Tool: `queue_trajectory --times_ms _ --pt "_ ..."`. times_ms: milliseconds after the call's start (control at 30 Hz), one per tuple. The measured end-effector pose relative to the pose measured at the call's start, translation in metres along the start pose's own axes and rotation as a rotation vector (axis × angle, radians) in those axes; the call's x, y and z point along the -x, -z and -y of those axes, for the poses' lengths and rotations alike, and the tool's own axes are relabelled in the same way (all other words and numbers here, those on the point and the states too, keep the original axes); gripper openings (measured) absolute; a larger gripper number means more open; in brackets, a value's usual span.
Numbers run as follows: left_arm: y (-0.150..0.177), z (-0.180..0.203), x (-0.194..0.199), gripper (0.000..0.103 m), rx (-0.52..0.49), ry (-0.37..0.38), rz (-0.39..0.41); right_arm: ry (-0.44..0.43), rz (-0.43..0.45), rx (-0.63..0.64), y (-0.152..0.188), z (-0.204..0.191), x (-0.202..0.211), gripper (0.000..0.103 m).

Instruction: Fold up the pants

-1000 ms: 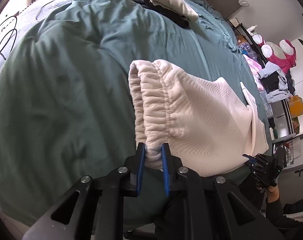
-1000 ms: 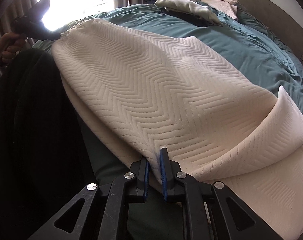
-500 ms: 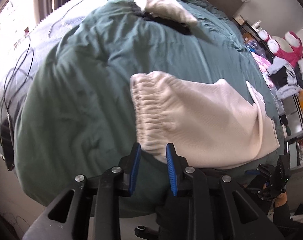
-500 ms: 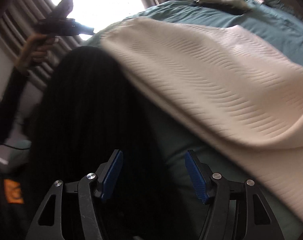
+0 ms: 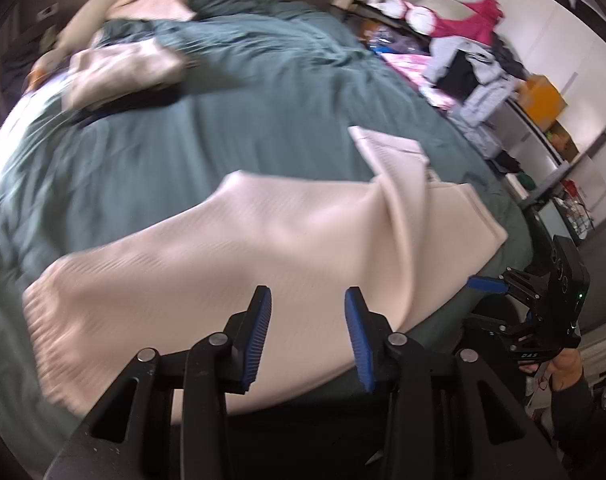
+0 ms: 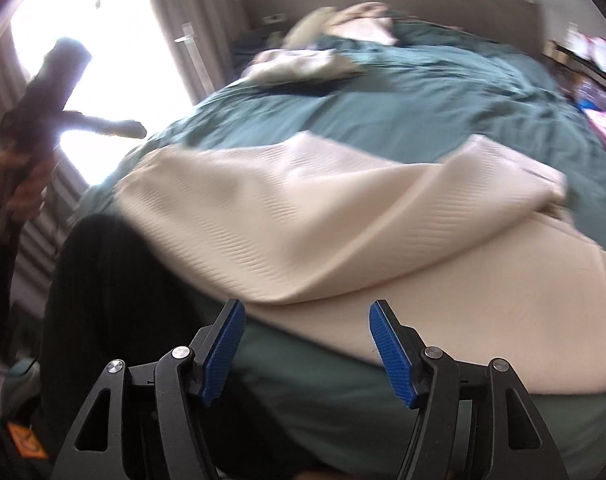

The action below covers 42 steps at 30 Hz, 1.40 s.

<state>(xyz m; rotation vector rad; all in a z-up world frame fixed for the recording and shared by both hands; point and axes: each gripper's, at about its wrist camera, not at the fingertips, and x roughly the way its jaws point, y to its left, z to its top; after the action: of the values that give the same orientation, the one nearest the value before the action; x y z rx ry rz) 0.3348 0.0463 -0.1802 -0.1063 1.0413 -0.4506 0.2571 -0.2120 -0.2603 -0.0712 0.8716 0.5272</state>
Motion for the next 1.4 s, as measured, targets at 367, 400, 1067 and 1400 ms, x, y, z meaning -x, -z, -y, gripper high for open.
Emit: queue_trajectory --times_ms 367,400,1067,1400 --pt "-0.108 0.119 -0.129 0.054 -0.132 0.081 -0.032 0.19 0.077 -0.192 -0.023 0.093 0.044 0.103" --pt "-0.122 0.125 -0.143 0.054 -0.142 0.073 -0.025 0.203 0.068 -0.213 -0.023 0.099 0.044 0.103" --pt "-0.161 0.046 -0.276 0.054 0.152 0.409 -0.085 0.344 -0.258 -0.292 -0.194 0.199 -0.097 0.103" --pt "-0.15 0.035 -0.296 0.041 0.232 0.508 -0.095 0.486 -0.474 -0.277 -0.264 0.222 -0.203 0.103"
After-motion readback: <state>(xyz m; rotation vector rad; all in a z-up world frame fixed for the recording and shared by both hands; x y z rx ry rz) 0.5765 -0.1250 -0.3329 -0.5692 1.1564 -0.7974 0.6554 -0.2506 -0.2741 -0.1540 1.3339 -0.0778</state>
